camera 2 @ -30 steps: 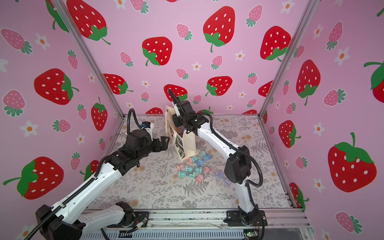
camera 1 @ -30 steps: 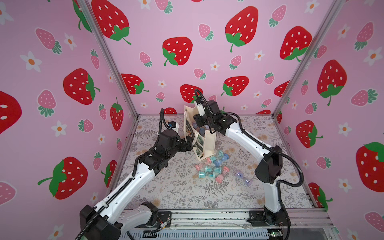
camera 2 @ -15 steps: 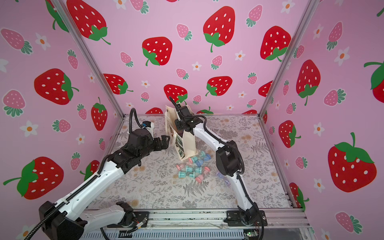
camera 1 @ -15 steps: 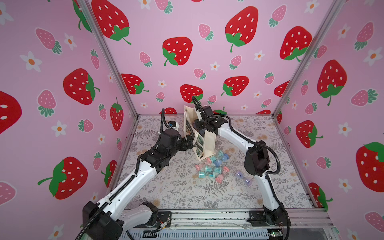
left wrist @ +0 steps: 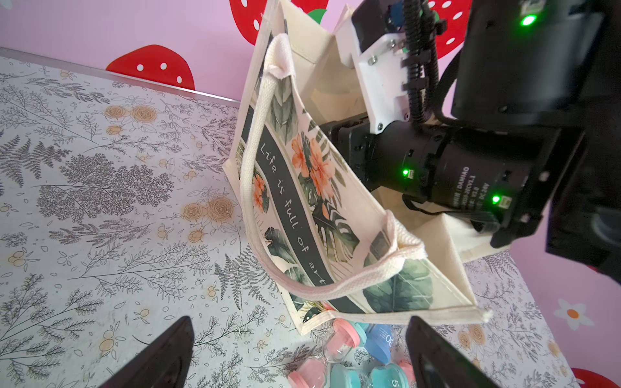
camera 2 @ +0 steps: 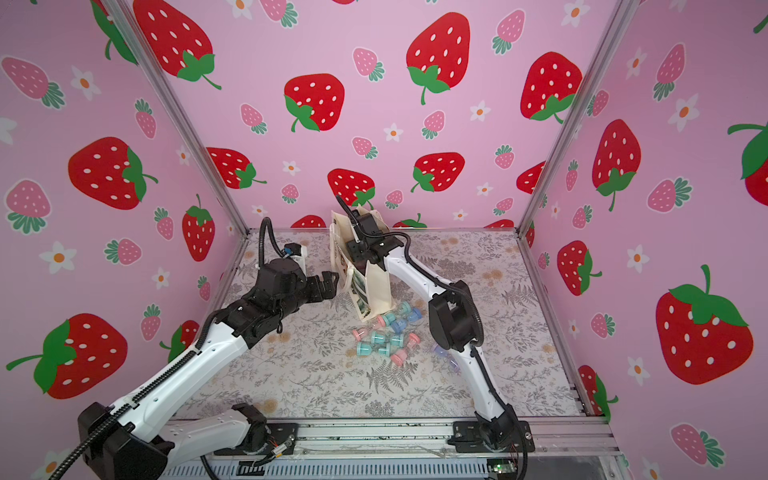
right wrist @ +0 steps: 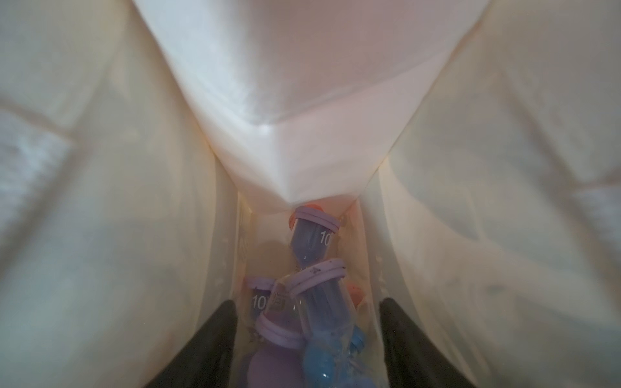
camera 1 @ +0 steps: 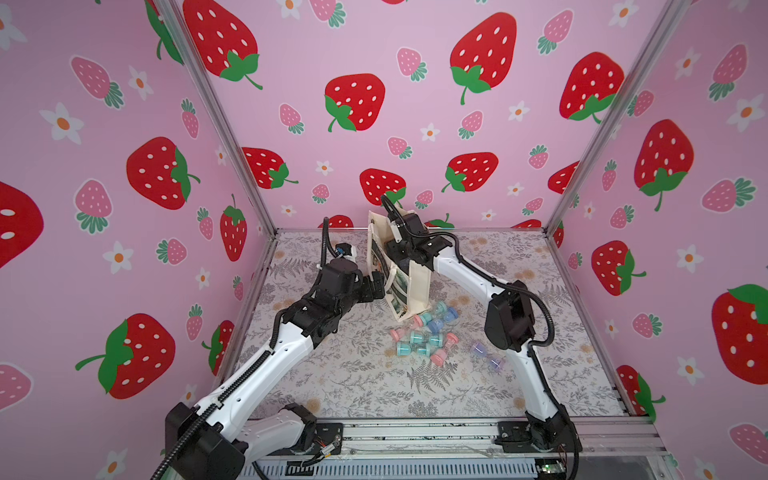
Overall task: Put the hourglass into the canvas bag
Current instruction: Place the hourglass in the canvas bag, then pick up the hourglass from the center of the board.
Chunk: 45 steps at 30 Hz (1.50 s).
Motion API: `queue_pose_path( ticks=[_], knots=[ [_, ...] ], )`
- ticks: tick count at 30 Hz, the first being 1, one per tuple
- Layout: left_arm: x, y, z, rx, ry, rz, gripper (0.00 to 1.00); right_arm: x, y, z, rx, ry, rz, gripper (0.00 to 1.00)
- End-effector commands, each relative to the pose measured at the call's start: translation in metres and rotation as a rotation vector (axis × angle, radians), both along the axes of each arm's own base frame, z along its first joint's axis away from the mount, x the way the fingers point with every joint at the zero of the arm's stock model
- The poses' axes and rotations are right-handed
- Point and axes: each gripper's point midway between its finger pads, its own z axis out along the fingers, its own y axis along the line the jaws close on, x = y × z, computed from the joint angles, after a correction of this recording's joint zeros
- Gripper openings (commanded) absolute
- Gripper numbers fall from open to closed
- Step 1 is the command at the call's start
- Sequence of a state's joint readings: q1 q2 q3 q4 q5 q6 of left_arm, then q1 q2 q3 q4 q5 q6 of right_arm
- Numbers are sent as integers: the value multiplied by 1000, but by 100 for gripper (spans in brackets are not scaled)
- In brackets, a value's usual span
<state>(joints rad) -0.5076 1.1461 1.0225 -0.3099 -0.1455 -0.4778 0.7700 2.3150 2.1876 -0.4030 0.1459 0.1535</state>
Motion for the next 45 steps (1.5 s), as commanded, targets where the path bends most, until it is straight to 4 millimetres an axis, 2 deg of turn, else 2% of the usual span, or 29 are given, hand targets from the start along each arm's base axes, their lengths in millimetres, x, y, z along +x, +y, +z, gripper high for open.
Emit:
queue_pose_path(
  ticks=[1, 5, 8, 14, 17, 22, 27, 31, 36, 40, 45],
  knots=[
    [1, 1, 12, -30, -24, 5, 99, -15, -3, 79, 96, -97, 34, 75],
    [-4, -2, 14, -39, -15, -14, 99, -32, -10, 118, 144, -123, 71, 79],
    [-9, -3, 12, -49, -5, -26, 99, -46, -17, 137, 162, -121, 101, 82],
    [-24, -9, 1, -79, 45, -72, 99, -84, -38, 151, 171, -83, 159, 87],
    [-34, -12, -5, -80, 54, -90, 99, -105, -59, 149, 150, -54, 149, 88],
    [-54, -18, -17, -78, 80, -123, 99, -135, -106, 126, 115, 34, 36, 89],
    [-75, -21, -30, -72, 88, -149, 99, -170, -152, 80, 52, 152, -115, 90],
    [-86, -25, -41, -58, 103, -170, 99, -197, -176, 49, 29, 215, -210, 90],
    [-99, -35, -53, -42, 118, -206, 99, -228, -197, 9, 35, 293, -308, 90],
    [-107, -42, -63, -22, 130, -231, 99, -247, -201, -26, 45, 368, -339, 91],
    [-112, -50, -75, -19, 146, -250, 99, -265, -202, -61, 25, 456, -384, 91]
  ],
)
